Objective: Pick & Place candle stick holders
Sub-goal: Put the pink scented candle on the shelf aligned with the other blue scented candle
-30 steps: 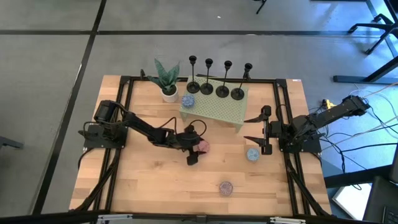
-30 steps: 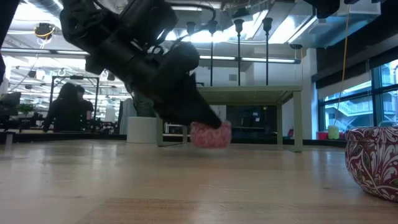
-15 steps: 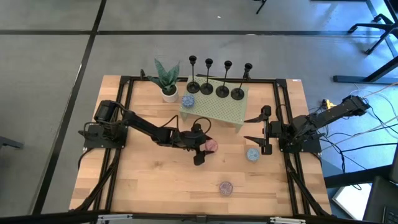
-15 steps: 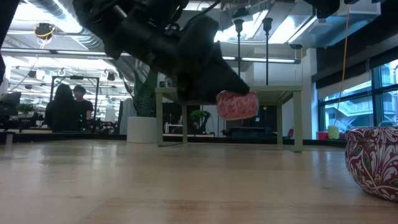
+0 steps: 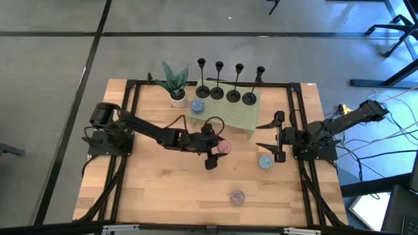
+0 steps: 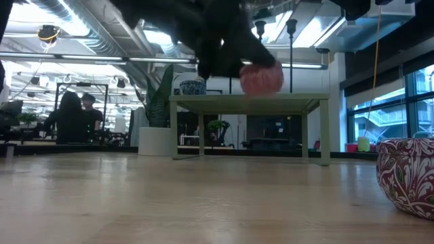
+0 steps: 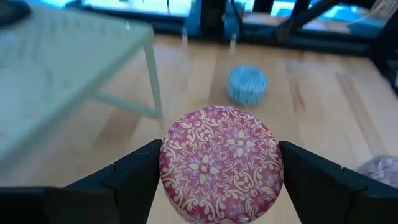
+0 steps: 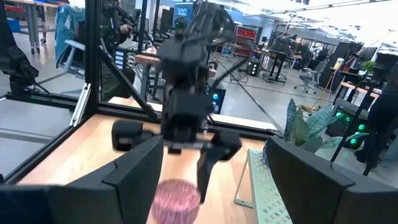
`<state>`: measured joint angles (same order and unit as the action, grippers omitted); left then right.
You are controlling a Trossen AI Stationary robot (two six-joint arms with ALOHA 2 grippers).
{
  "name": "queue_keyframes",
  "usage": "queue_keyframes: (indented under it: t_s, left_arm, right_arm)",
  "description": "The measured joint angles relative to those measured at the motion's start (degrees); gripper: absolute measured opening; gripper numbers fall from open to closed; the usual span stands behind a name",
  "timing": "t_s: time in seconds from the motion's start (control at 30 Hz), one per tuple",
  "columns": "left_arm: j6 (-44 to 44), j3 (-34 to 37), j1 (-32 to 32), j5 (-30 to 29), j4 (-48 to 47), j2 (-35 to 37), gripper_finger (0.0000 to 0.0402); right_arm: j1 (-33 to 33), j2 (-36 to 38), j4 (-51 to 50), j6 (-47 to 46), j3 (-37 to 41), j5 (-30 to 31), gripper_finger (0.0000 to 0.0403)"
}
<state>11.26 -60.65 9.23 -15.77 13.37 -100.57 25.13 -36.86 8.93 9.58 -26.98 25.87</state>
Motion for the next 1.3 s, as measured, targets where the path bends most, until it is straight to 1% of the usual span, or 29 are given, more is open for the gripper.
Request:
queue_keyframes:
  t_s: [0.1,0.27,0.5,1.03,1.3]
  left_arm:
    - [-1.36,-0.04,-0.08,-0.76,-0.87,2.87,0.0297]
    - [-3.6,-0.03,-0.31,-4.36,-3.72,7.22,0.0297]
    - [-3.22,-0.02,-2.74,-8.46,-7.8,10.81,0.0297]
    - [-3.05,0.06,-12.0,-8.68,-10.59,10.92,0.0297]
    - [-3.05,0.06,-14.85,-7.89,-11.22,10.88,0.0297]
  right_arm:
    - [0.02,-0.15,-0.01,0.08,0.0,0.0,0.0289]
    - [0.02,-0.15,0.13,0.07,0.0,0.01,0.0289]
    - [0.02,-0.15,0.26,0.04,0.0,0.0,0.0289]
    - [0.02,-0.15,0.26,0.07,0.0,0.0,0.0289]
    - [-0.01,-0.15,0.24,0.07,0.0,0.0,0.0289]
